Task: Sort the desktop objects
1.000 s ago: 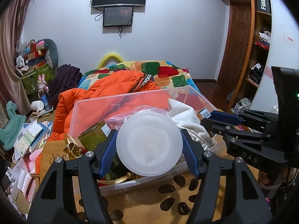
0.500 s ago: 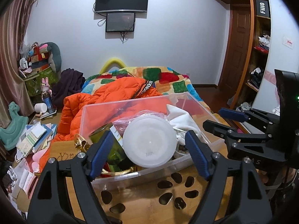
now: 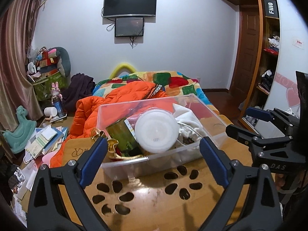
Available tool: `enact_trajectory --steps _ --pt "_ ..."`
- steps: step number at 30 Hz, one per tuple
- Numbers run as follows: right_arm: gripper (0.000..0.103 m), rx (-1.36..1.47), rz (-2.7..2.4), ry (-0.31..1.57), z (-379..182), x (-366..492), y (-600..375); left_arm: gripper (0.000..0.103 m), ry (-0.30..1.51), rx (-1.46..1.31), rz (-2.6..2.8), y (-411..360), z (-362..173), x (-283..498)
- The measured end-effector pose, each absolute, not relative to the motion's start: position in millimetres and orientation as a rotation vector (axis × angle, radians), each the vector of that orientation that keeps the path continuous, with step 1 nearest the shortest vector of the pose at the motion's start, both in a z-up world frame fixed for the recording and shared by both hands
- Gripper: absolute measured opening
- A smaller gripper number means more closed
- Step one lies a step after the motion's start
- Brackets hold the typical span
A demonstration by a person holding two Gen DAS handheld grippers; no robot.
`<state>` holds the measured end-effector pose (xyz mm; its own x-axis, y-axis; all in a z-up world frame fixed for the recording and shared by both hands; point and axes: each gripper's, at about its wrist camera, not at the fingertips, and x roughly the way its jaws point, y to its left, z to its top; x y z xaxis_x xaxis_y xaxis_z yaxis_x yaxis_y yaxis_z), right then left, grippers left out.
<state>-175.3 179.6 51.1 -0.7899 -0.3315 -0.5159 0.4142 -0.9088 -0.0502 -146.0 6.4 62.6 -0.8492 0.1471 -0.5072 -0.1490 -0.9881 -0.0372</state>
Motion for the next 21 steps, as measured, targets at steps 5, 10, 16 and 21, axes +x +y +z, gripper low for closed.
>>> enact_trajectory --steps 5,10,16,21 --pt "0.083 0.714 -2.64 0.215 54 -157 182 0.097 0.036 -0.761 2.924 9 64 -129" --pt "0.088 0.724 -2.632 0.162 50 -142 188 0.097 0.011 -0.74 2.955 6 64 -113" --pt "0.09 0.736 -2.632 0.098 45 -128 198 0.097 -0.018 -0.724 2.976 5 61 -99" --pt "0.09 0.751 -2.624 0.077 38 -120 201 0.097 -0.021 -0.729 2.966 8 55 -95"
